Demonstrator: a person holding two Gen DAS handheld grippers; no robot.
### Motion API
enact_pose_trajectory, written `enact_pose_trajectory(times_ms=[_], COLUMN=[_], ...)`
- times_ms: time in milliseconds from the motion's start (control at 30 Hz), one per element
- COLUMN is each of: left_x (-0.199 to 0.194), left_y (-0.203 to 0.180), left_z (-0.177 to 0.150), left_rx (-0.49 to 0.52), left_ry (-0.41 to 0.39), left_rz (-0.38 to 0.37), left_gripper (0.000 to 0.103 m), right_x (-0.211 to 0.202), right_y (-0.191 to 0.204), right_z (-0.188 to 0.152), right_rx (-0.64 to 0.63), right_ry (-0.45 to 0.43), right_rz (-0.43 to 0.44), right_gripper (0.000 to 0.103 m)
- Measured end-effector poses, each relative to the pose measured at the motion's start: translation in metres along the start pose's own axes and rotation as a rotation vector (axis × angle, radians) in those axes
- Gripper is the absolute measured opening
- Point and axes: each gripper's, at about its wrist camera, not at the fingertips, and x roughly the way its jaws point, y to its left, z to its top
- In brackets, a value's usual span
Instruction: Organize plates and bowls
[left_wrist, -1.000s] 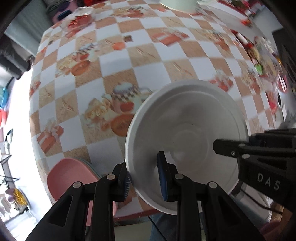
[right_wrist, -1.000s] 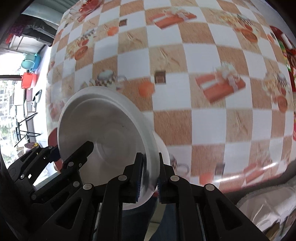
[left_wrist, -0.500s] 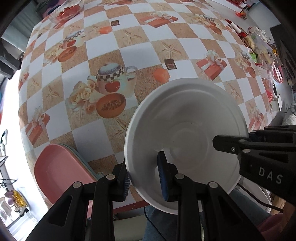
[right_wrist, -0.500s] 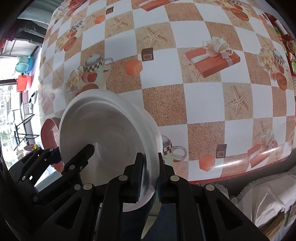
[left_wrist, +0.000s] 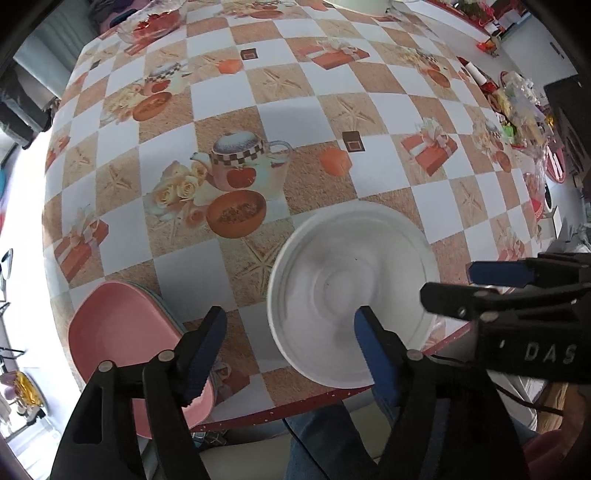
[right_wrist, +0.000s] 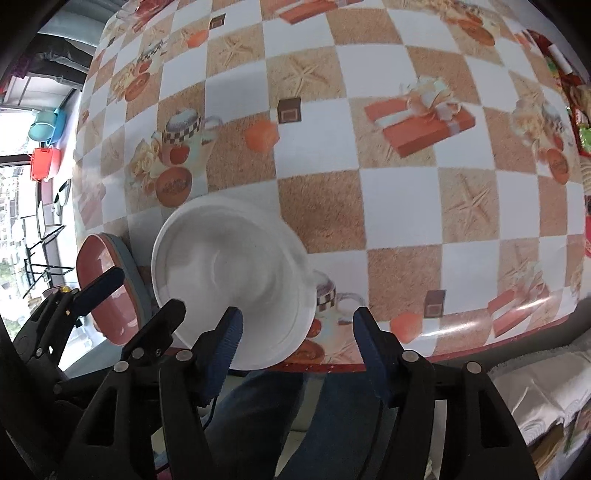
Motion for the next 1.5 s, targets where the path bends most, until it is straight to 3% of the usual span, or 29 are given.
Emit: enact_pose_trajectory(times_ms=[300,467,533,700,900,1033,1367,1500], left_x=[-0.014,-0.014,-0.01,-0.005,-0.003,0.004,0.022,0.031], left_y=[0.021,0.044,0.056,0.068,0.058,0.053,0.07,0.087], left_z=[-0.022,-0.057,-0.069,-0.083,-0.069,-0.073,-0.124,-0.125], left_rx=[0.074,0.098,0.076,0.032,0.027,0.072,0.205,0.191], left_ry=[-0.05,-0.095,-0.081,-0.055,-0.069,-0.089,-0.131,-0.125], left_rz=[0.029,0.207,0.24,0.231,0.234,0.319,0.536,0.595], left_gripper=[0.077,0.077,0.077,0.077,0.077,0.078,0.078,0.078], right_x=[0.004,0.009,0.011,0.018,0.023,0.02,0.019,0.021], right_y=[-0.01,-0.005,-0.001,0.007,0.008,0.007,0.003,0.006], right_z=[0.001,0.003,0.002,-0.001,-0.002,-0.003,0.003,0.002], right_rx=[0.05,0.034,0.026,0.0,-0.011,-0.007,0.035,0.022], right_ry=[0.002,0.011,0.017,0.031,0.039,0.029,0.027,0.031], right_rz=[-0.022,-0.018,-0.017,-0.032,-0.05,-0.055,-0.064,-0.069], right_gripper=[0.064,0.064,0.064,0.064,0.064,0.064,0.064,0.064])
